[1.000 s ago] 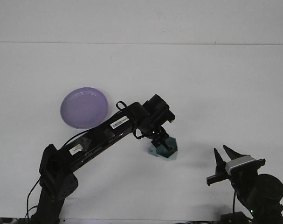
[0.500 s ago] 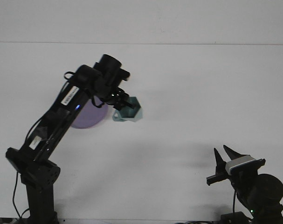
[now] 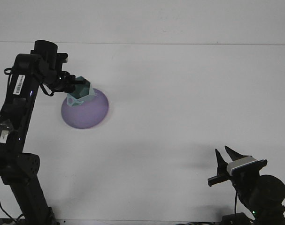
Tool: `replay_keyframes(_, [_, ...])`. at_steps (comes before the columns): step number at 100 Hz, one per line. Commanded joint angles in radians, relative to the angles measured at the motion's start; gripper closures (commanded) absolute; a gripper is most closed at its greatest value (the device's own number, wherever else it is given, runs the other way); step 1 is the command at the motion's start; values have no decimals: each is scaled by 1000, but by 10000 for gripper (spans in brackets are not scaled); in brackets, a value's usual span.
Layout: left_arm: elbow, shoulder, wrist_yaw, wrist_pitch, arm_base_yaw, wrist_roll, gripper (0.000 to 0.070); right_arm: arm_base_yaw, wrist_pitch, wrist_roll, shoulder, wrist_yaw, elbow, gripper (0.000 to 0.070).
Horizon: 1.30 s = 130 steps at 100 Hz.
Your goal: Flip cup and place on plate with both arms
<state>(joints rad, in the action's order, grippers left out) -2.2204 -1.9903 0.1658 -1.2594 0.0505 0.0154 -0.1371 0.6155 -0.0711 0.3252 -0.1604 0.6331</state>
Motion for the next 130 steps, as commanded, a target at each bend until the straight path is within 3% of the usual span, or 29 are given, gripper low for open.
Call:
replay_keyframes(1, [-14,-57,6,-2,-7,-9,688,-4,-8,-1,2,0,0,482])
replay_keyframes(11, [-14,-116,-4,-2,-12,-10,688,-4,-8,-1,2,0,0,482])
replay_keyframes(24, [-14,-179,-81,-3,-12,-10,688,-4,-7,-1,2,0,0,482])
replay_keyframes(54, [-14,-236,-80,-3,-12,-15,677,-4,3,-4,2,0,0,482])
replay_keyframes(60, [-15,-235,-80,0,-13,-15,563,-4,3,-4,2,0,0,482])
replay_keyframes(69, [-15,-223,-76,8,-18,-16,265,-4,2,-4,2,0,0,482])
replay_keyframes(75, [-18,-209,-63,8,-19,-16,185,-4,2,-4,2,0,0,482])
replay_keyframes(112, [-63,92,-50,40,-36,-16,219,-4,-48,-5,2,0,1,482])
replay_keyframes(118, [-63,165,-50,66,-42,-16,316,-3,-77,-5,2,4,1,484])
replay_keyframes(130, [-63,309,-50,93,-60,-14,652,-3,-146,-4,3,8,1,518])
